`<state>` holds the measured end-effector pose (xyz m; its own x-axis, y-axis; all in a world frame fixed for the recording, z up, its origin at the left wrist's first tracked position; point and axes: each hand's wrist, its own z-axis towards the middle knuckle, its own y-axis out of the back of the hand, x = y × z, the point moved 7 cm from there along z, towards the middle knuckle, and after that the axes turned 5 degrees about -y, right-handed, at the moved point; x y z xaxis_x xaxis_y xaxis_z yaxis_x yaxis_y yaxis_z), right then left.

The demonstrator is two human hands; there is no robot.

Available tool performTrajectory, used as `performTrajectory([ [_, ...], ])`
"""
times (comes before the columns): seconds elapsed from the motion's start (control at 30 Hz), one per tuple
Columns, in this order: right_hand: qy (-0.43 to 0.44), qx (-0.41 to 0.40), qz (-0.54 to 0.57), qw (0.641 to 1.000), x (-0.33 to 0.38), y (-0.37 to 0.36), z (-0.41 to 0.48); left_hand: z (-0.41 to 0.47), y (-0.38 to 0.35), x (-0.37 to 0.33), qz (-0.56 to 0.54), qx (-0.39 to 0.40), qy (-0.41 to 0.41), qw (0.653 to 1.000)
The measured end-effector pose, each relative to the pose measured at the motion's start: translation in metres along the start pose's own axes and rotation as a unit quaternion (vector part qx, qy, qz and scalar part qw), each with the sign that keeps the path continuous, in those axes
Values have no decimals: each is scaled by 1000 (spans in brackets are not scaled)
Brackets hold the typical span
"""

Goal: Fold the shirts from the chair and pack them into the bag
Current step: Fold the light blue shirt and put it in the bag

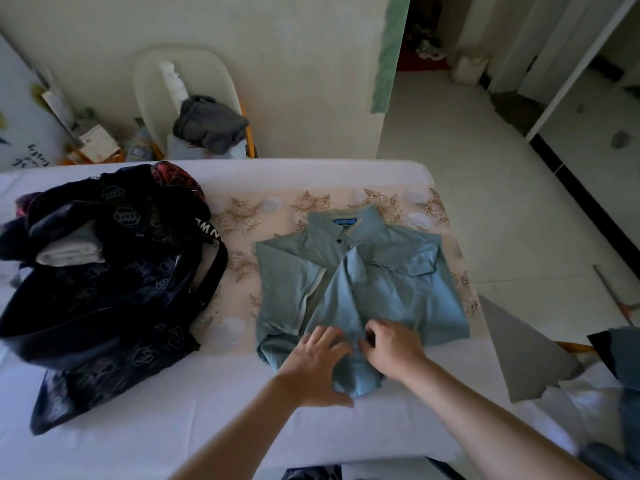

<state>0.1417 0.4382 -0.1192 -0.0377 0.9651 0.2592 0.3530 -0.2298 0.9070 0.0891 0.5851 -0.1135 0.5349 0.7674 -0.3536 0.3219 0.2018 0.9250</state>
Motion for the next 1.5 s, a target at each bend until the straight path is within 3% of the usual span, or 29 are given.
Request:
performTrajectory([
  [0.07,-19,16,9,1000,7,-5,-2,-5,-10,-5,38,1,-12,999],
  [0.1,-36,31,36,998,7,-6,-2,-5,-9,-4,23,-33,-15,999],
  [0.2,-93,72,205,972,9,-4,7,-9,17,8,-115,-158,31,980],
  [0.27,-107,63,361,924,19,15,14,-13,44,26,-204,-211,132,947],
  [0.37,-110,103,560,815,46,45,28,-30,85,72,-264,-316,307,858],
  [0.43,-89,92,554,823,55,62,44,-43,99,109,-270,-338,400,808],
  [0.5,-62,52,438,895,55,69,60,-52,98,139,-262,-285,469,794],
  [0.6,-34,14,265,963,47,65,79,-52,90,157,-146,-195,504,829],
  [0.7,-22,-2,159,987,35,58,96,-21,102,147,-24,-213,373,903],
  [0.77,21,-21,85,996,34,53,110,9,97,141,29,-147,276,949],
  [0.83,64,-60,31,996,37,51,124,30,90,146,65,-92,227,967],
  [1.0,105,-58,-50,992,57,48,161,47,82,200,97,10,242,965],
  [1.07,129,-76,-34,988,65,50,173,43,78,218,85,31,235,968],
  [1.23,82,-146,98,981,60,74,190,35,107,235,-16,-152,199,968],
  [1.3,68,-194,127,970,56,90,193,45,129,239,-43,-183,211,959],
  [1.43,32,-260,67,963,51,115,215,85,171,249,62,-244,209,945],
  [1.5,10,-254,8,967,49,117,229,105,175,256,120,-218,227,941],
])
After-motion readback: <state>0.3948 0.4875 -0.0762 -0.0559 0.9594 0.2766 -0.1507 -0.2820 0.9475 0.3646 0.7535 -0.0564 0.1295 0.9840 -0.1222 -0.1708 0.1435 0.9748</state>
